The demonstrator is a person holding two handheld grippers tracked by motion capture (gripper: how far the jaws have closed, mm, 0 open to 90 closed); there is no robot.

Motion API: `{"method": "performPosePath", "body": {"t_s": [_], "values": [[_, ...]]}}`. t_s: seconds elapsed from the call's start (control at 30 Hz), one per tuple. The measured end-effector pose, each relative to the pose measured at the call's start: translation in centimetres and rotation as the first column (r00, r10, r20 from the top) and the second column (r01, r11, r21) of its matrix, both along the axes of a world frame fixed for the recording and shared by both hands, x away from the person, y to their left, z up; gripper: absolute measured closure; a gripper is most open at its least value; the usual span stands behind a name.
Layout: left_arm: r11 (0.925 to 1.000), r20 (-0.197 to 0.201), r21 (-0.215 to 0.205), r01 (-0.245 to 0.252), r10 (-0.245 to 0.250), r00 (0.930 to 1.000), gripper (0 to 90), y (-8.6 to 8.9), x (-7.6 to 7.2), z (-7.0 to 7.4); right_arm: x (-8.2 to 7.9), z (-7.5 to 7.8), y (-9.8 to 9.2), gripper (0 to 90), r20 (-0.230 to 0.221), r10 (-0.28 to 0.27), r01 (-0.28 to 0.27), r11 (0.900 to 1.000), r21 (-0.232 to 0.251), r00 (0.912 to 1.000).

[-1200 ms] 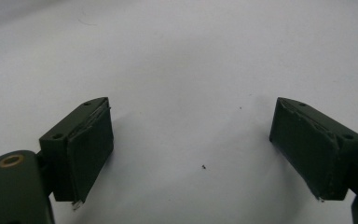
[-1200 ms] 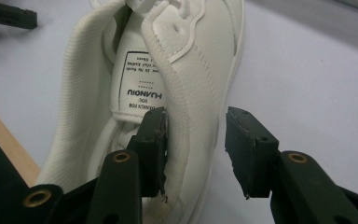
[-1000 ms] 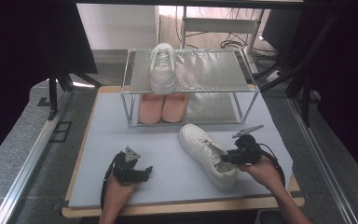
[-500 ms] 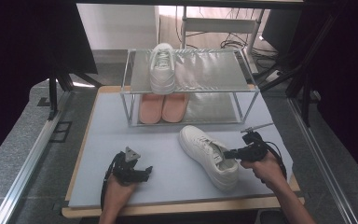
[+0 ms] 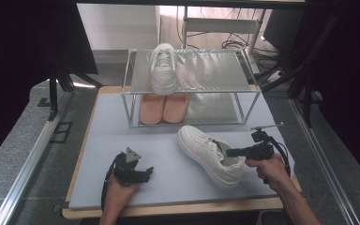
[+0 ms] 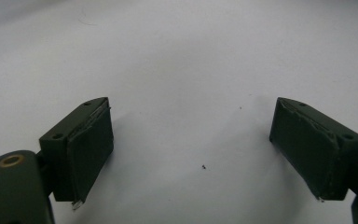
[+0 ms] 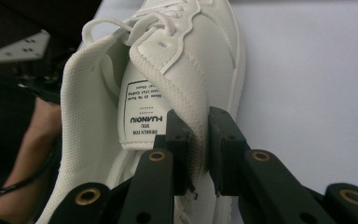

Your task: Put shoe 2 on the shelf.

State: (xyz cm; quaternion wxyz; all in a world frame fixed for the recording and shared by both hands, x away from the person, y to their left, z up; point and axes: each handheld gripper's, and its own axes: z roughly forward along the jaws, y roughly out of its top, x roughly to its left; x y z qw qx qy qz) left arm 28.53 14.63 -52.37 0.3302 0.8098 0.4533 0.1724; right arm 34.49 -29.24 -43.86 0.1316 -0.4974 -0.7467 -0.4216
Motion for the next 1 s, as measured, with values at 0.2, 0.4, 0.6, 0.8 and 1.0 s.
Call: {"method": "performPosePath", "body": {"t_s": [0.2, 0.4, 0.6, 0.8, 1.0], "values": [[1.0000, 0.000, 0.000, 0.000, 0.000, 1.0000, 13.5, 0.0, 0.0, 0.0, -0.1, 0.9, -0.4, 80.0, -0.012, -0.002, 0.003, 0.996, 0.086, 0.9999], [1.0000, -0.001, 0.001, 0.000, 0.000, 1.0000, 13.5, 0.0, 0.0, 0.0, -0.4, 2.3, -0.7, 79.9, -0.016, -0.005, 0.007, 0.989, 0.146, 0.9999], [1.0000, 0.002, 0.001, -0.001, 0.001, 1.0000, 13.5, 0.0, 0.0, 0.0, -0.4, 3.8, -0.9, 79.8, -0.011, -0.007, 0.009, 0.982, 0.188, 0.9999], [1.0000, 0.002, 0.001, 0.000, 0.000, 1.0000, 13.5, 0.0, 0.0, 0.0, -0.2, 5.4, -1.3, 79.7, -0.010, -0.027, 0.029, 0.966, 0.257, 0.9996], [1.0000, 0.001, 0.000, 0.000, 0.000, 1.0000, 13.5, 0.0, 0.0, 0.0, 0.0, 6.7, -1.6, 79.5, -0.003, -0.046, 0.045, 0.947, 0.318, 0.9989]]}}
